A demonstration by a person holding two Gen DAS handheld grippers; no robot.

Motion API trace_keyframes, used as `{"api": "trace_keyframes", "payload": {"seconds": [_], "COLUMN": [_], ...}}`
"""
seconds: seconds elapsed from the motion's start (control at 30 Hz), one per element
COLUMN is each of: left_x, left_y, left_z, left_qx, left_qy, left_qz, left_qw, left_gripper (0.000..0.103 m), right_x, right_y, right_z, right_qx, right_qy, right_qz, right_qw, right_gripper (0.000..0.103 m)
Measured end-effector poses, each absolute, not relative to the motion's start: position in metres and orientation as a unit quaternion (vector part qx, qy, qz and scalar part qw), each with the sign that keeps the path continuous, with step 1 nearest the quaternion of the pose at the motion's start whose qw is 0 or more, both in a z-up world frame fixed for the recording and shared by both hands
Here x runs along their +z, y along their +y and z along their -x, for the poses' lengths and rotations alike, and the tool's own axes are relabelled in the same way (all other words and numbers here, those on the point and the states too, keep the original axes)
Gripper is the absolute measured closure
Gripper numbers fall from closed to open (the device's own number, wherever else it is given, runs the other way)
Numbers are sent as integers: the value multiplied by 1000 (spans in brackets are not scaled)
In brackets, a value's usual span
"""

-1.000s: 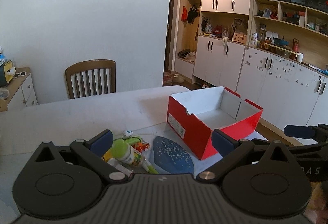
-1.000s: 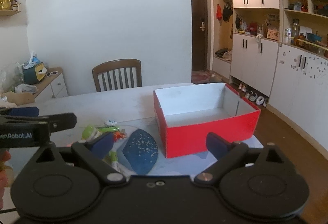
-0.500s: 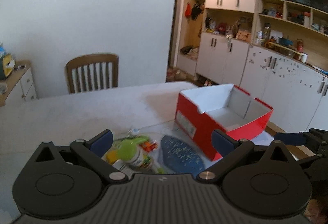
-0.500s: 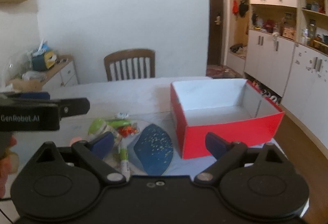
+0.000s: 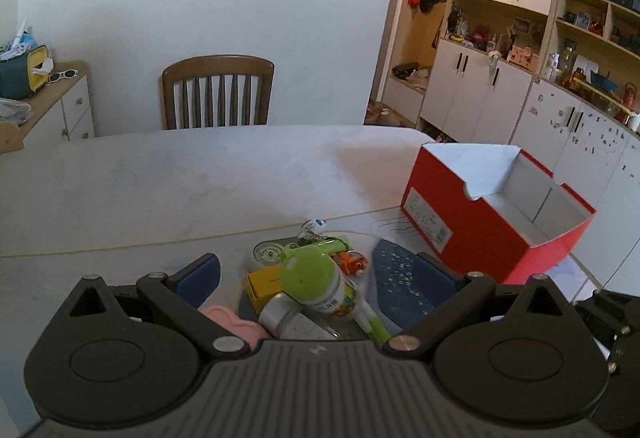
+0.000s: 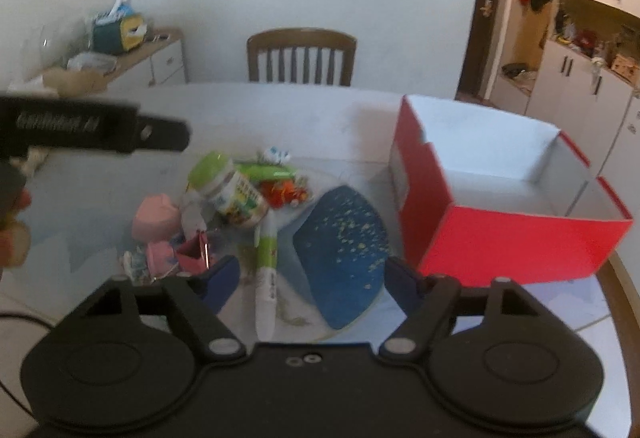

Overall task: Organize rigid objects
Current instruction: 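Grasp the green-capped jar with left tool while right tool grasps the glue stick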

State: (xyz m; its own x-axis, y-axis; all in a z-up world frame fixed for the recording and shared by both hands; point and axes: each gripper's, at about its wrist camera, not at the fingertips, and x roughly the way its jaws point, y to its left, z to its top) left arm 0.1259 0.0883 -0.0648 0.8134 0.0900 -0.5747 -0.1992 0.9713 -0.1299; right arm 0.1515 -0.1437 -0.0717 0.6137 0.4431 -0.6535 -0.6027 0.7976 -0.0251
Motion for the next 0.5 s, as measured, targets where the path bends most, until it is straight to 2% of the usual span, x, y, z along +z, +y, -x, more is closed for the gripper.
{"api": "trace_keyframes", "payload": {"seconds": [0.17, 0.27, 0.43, 0.5], "left_x": [-83, -95, -108, -110], "left_y": [86, 85, 88, 89], "left_z": [-151, -164, -181, -185], "left_qx": [79, 78, 76, 73], "left_qy": [317, 332, 353, 357], "left_qz": [74, 62, 69, 75], "left_qw": [942, 938, 930, 928], "left_gripper": [3, 8, 24, 26], "right_x": [-91, -99, -110, -114], "right_y": [-127, -121, -113, -111], "right_z": [-163, -169, -174, -176], "right_qx": [309, 313, 322, 323], "right_qy": [355, 364, 375, 379], "right_qz": [138, 149, 167, 170], "right_qw": [872, 865, 853, 850], "right_gripper": [42, 46, 53, 57]}}
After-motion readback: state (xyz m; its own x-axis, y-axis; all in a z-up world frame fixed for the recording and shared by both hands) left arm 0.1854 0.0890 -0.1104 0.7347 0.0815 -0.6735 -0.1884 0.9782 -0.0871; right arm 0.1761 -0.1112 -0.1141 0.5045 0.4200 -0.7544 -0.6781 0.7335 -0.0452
